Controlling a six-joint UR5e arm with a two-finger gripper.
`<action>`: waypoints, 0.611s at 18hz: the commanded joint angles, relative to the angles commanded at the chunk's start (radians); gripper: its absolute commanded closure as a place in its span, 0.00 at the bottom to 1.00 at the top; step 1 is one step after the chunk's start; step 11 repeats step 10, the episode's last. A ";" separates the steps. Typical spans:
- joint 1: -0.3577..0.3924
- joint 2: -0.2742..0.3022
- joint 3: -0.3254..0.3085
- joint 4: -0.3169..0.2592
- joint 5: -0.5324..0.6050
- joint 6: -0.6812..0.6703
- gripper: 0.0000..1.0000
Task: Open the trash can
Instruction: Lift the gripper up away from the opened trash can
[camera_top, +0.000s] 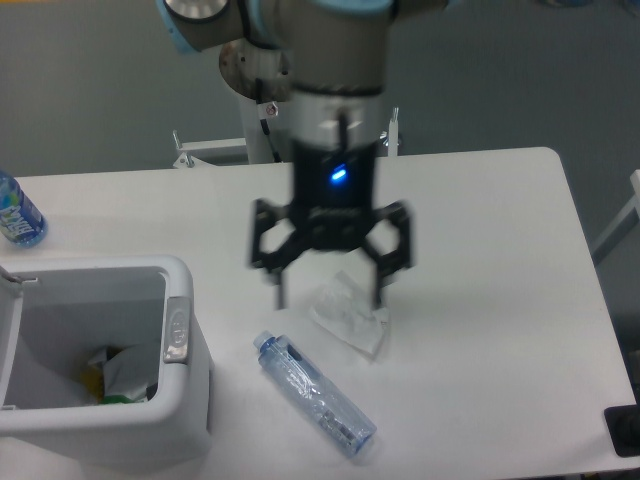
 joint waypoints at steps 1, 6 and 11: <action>0.002 0.003 -0.021 -0.002 0.042 0.075 0.00; 0.067 0.041 -0.080 -0.101 0.103 0.281 0.00; 0.120 0.060 -0.120 -0.112 0.103 0.401 0.00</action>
